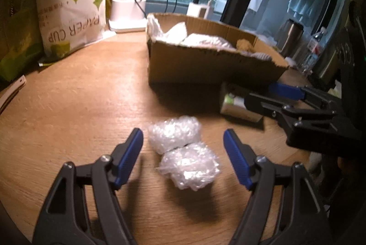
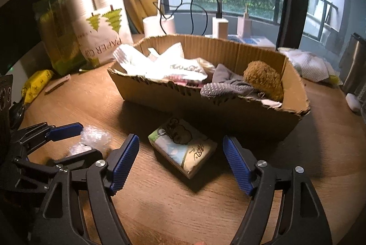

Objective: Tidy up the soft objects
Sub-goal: 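Grasp the bubble-wrap bundles with the left gripper while the right grasps the tissue pack, then lift the bubble wrap and tissue pack off the desk with both grippers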

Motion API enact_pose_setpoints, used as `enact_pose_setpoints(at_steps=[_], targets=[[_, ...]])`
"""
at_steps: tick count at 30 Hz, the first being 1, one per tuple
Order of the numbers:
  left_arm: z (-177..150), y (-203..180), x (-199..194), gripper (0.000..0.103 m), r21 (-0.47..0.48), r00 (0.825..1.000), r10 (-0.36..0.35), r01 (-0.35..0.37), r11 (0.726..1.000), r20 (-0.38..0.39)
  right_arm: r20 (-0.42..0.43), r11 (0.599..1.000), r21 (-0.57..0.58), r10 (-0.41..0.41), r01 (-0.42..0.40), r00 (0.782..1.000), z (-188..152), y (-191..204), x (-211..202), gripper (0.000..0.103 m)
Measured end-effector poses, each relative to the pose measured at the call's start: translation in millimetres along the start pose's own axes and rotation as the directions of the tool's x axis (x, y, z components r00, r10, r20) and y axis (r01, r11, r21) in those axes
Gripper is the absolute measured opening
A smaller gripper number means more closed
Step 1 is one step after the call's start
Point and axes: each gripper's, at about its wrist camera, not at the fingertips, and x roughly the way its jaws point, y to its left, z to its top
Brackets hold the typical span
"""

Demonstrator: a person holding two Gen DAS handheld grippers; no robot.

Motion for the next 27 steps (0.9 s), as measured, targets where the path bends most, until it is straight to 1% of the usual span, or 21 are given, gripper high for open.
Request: enact_pose_setpoints(at_steps=[4, 7, 11, 13, 15, 16, 17, 18, 19, 21, 23, 27], targets=[[-0.2, 3.1, 3.6, 0.074, -0.004, 1.000, 0.009, -0.009, 1.000, -0.013, -0.029, 1.000, 0.007, 0.006, -0.005, 1.000, -2.1, -3.3, 12.2, 0.079], [-0.7, 3.4, 8.8, 0.074, -0.003, 0.999, 0.014, -0.014, 1.000, -0.039, -0.048, 1.000, 0.008, 0.012, -0.012, 0.999, -3.1, -4.2, 20.9, 0.079], [-1.7, -0.9, 10.8, 0.074, 0.020, 0.998, 0.032, -0.032, 0.999, -0.046, -0.076, 1.000, 0.007, 0.015, -0.014, 0.997, -4.4, -4.3, 30.7, 0.079], [-1.9, -2.1, 11.3, 0.073, 0.026, 0.998, 0.031, -0.030, 0.999, -0.048, -0.101, 1.000, 0.008, 0.024, -0.023, 0.995, -6.5, -4.9, 36.5, 0.079], [-1.6, -1.5, 10.6, 0.072, 0.026, 0.999, 0.021, -0.020, 0.999, -0.048, -0.101, 1.000, 0.008, 0.028, -0.028, 0.995, -7.3, -4.7, 36.6, 0.078], [-1.9, -1.6, 10.3, 0.066, 0.027, 0.999, 0.008, -0.007, 1.000, -0.048, -0.101, 1.000, 0.007, 0.029, -0.029, 0.994, -7.4, -4.8, 36.2, 0.078], [-1.5, -1.6, 10.8, 0.055, 0.028, 0.999, 0.008, -0.007, 1.000, -0.048, -0.100, 1.000, 0.008, 0.026, -0.025, 0.995, -7.6, -5.3, 35.6, 0.072], [-1.8, -1.7, 10.6, 0.053, 0.028, 0.999, 0.014, -0.012, 1.000, -0.047, -0.098, 1.000, 0.008, 0.021, -0.021, 0.995, -7.7, -5.9, 34.8, 0.069], [-1.6, -1.8, 10.5, 0.050, 0.028, 0.999, 0.012, -0.011, 1.000, -0.048, -0.097, 1.000, 0.006, 0.019, -0.019, 0.995, -8.2, -6.1, 34.0, 0.068], [-1.5, -2.1, 10.4, 0.047, 0.030, 0.999, 0.010, -0.008, 1.000, -0.048, -0.096, 1.000, -0.001, 0.021, -0.021, 0.995, -9.3, -5.7, 32.0, 0.062], [-2.8, -3.4, 9.4, 0.046, 0.037, 0.999, 0.006, -0.005, 0.999, -0.049, -0.092, 1.000, -0.002, 0.031, -0.031, 0.995, -12.5, -6.1, 27.8, 0.060], [-6.2, -6.1, 3.0, 0.045, 0.047, 0.999, 0.007, -0.006, 0.999, -0.035, -0.087, 0.999, -0.001, 0.042, -0.043, 0.995, -19.0, -5.5, 21.2, 0.059]])
